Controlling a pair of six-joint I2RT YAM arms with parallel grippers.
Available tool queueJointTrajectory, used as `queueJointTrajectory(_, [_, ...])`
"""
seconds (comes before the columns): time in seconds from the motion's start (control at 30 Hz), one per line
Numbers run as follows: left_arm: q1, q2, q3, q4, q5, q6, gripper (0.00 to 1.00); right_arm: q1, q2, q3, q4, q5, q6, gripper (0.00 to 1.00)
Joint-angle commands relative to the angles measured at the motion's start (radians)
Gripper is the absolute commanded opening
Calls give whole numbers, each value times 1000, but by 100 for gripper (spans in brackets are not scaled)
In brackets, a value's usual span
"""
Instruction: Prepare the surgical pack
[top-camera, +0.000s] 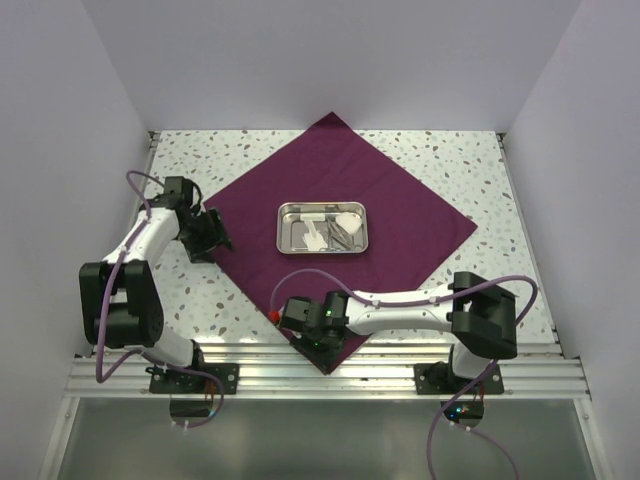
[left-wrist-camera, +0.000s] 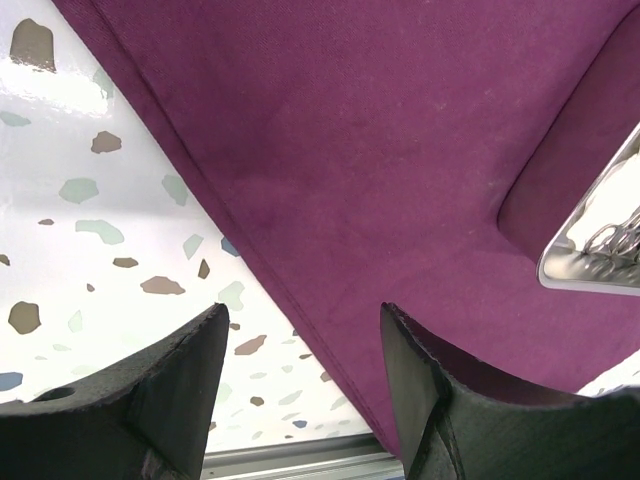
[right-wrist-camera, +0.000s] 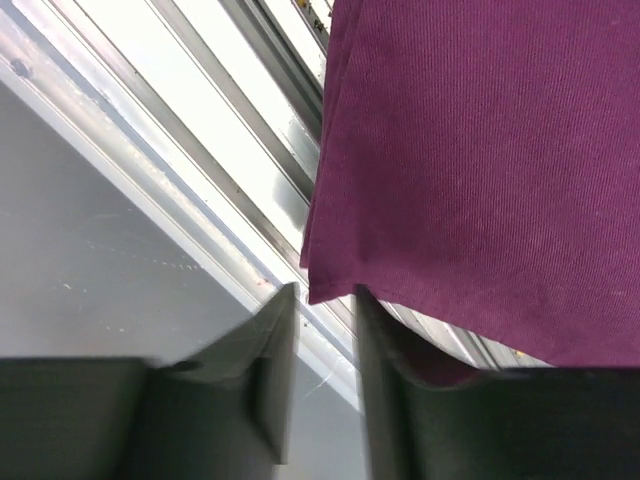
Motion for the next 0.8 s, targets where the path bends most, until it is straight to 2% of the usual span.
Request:
queueJointTrajectory(0.0, [4,-56,-10,16,20,31,66,14,-1,17,23,22,14,39])
queueJointTrajectory(0.1, [6,-63,-14,13,19,34,66,23,10,26,14,25,8,47])
queueJointTrajectory(0.23, [4,-73,-13,13,19,34,66,47,25,41,-3,69,4,48])
queueJointTrajectory(0.37, [4,-79,-13,14,19,34,66,86,49,55,-12,131,30,54])
queueJointTrajectory(0.63, [4,-96,-23,11,19,36,66,119,102,95,-57,299,94,52])
queueJointTrajectory(0.77, [4,-99,-30,10,20,37,66,121,106,89,-64,358,111,47])
